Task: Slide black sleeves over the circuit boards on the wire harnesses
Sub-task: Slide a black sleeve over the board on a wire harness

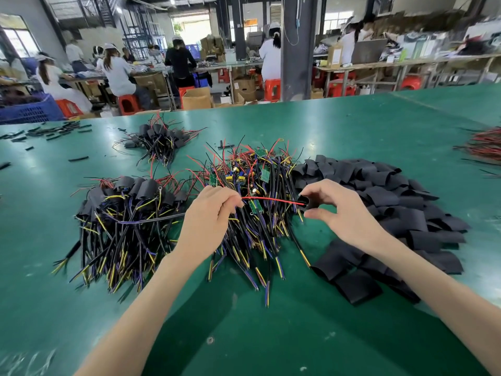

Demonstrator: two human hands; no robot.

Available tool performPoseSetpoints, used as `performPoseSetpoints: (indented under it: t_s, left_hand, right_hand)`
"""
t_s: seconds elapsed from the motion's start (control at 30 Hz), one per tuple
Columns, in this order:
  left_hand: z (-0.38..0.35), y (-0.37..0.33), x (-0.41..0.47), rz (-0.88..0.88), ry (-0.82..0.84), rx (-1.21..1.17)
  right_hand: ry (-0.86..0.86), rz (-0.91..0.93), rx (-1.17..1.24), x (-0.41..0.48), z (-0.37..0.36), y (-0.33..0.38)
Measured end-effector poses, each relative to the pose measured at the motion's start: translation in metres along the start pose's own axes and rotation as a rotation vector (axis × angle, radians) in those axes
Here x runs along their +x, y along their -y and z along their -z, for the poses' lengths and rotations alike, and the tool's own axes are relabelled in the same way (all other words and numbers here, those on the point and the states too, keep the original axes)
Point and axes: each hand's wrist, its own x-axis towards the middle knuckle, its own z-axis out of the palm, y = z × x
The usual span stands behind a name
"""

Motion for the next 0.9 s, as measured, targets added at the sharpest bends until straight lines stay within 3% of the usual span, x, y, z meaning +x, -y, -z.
performPoseSetpoints:
  t_s: [0.23, 0.43, 0.53, 0.73, 0.9]
  left_hand:
    - [0.0, 0.0, -0.001, -0.039, 0.002, 0.079]
    - [-0.01, -0.014, -0.006, -0.238, 0.145, 0.132]
    - [-0.02, -0.025, -0.013, -0.246, 0.271, 0.061]
    - [-0.028, -0.031, -0.018, -0.103, 0.321, -0.126]
    - [-0.02, -0.02, -0.012, -0.129, 0.291, 0.095]
  right_hand:
    - [0.011, 0.042, -0.017, -0.003, 0.0, 0.006]
    - [0.023, 0.227, -0.442, -0.006, -0.008, 0.008]
    - [0.055, 0.315, -0.553, -0.01, -0.017, 0.014]
    - [0.029, 0.274, -0.424, -0.014, -0.025, 0.017]
    - [-0.048, 0.198, -0.328, -0.01, -0.017, 0.015]
